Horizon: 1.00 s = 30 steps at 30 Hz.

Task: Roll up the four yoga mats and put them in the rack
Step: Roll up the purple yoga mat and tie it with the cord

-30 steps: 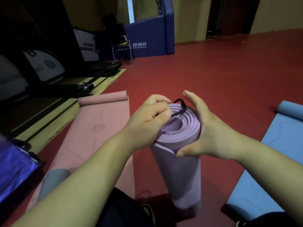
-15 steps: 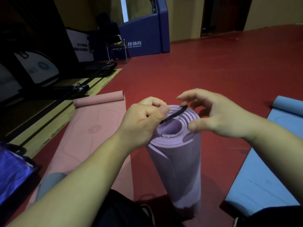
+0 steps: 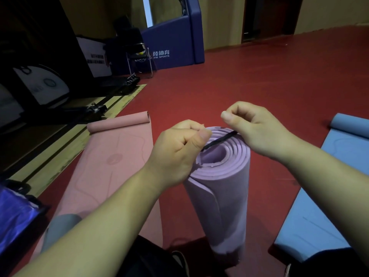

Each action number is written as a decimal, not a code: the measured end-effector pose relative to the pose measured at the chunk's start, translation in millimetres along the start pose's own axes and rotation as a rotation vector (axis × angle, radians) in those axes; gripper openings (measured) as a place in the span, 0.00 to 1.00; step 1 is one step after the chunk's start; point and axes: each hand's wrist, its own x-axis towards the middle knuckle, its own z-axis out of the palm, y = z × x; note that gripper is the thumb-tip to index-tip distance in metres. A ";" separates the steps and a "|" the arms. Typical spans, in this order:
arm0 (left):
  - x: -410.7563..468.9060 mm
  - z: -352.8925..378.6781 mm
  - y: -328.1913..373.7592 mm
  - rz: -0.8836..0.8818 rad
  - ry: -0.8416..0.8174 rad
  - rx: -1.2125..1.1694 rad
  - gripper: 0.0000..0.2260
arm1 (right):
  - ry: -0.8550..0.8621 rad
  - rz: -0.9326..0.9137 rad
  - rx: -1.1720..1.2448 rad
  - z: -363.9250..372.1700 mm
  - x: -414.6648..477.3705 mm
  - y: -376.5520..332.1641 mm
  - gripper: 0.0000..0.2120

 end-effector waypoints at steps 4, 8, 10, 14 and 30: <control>-0.6 0.0 -1.8 0.024 0.094 0.083 0.29 | 0.005 -0.018 -0.004 4.7 -2.8 1.5 0.15; -1.3 -0.6 -4.7 0.033 0.286 0.234 0.24 | 0.160 -0.007 -0.049 13.7 -3.1 3.4 0.17; -2.9 1.4 -3.0 0.078 0.354 0.292 0.22 | 0.210 0.017 -0.070 15.9 -2.1 6.5 0.17; -6.5 0.5 -4.5 0.197 0.267 0.288 0.22 | 0.304 0.092 -0.075 18.5 -0.6 13.6 0.20; 4.6 -0.5 -22.3 0.206 0.445 0.635 0.29 | 0.467 0.045 -0.208 21.7 -24.0 11.3 0.21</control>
